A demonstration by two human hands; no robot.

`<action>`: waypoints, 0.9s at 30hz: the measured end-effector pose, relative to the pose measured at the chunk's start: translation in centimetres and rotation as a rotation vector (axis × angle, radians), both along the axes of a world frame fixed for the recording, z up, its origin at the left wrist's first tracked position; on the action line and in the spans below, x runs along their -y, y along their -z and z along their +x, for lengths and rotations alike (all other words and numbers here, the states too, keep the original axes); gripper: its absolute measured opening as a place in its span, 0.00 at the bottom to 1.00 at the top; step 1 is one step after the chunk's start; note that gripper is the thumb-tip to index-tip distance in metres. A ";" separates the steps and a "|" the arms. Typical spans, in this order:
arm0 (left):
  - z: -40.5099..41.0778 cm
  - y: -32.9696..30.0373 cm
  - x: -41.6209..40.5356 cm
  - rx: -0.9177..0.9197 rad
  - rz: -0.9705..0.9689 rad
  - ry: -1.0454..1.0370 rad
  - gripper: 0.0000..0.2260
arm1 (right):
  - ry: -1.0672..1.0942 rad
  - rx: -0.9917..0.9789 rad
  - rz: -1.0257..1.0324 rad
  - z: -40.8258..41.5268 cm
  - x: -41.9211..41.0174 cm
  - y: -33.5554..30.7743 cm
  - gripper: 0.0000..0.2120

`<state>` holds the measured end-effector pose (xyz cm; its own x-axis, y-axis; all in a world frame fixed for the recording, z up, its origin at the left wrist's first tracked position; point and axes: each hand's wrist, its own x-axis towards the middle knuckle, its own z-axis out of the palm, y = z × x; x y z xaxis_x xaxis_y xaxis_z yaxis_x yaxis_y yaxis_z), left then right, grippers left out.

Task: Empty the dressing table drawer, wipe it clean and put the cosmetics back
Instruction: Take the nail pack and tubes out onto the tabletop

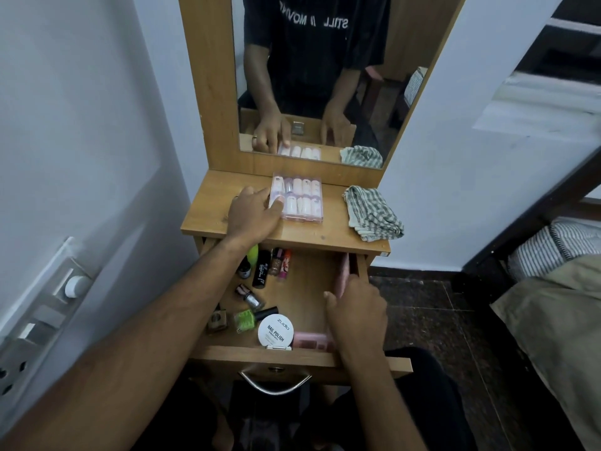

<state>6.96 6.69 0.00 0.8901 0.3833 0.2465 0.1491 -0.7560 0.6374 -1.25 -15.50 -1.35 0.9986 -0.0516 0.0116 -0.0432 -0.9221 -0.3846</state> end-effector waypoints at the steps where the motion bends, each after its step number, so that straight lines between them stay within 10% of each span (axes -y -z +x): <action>1: 0.0 0.0 0.0 0.006 -0.008 0.005 0.15 | -0.009 -0.020 -0.017 0.3 -0.1 -0.1 0.16; 12: -7.2 0.6 4.9 0.336 -0.210 -0.059 0.06 | -0.126 -0.114 -0.069 1.8 -0.4 0.1 0.19; 21: -9.6 3.7 8.0 -0.256 -0.263 0.353 0.14 | -0.106 -0.132 0.255 1.0 1.0 -0.9 0.17; 27: -11.2 2.3 8.3 -0.327 -0.854 0.339 0.15 | -0.107 -0.279 0.488 0.7 2.5 -2.1 0.12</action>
<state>-4.23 -1.56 -2.29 0.9611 0.0292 -0.2747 0.2762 -0.0946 0.9564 -0.54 -18.02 0.74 0.9603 0.1169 -0.2532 -0.1202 -0.6457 -0.7540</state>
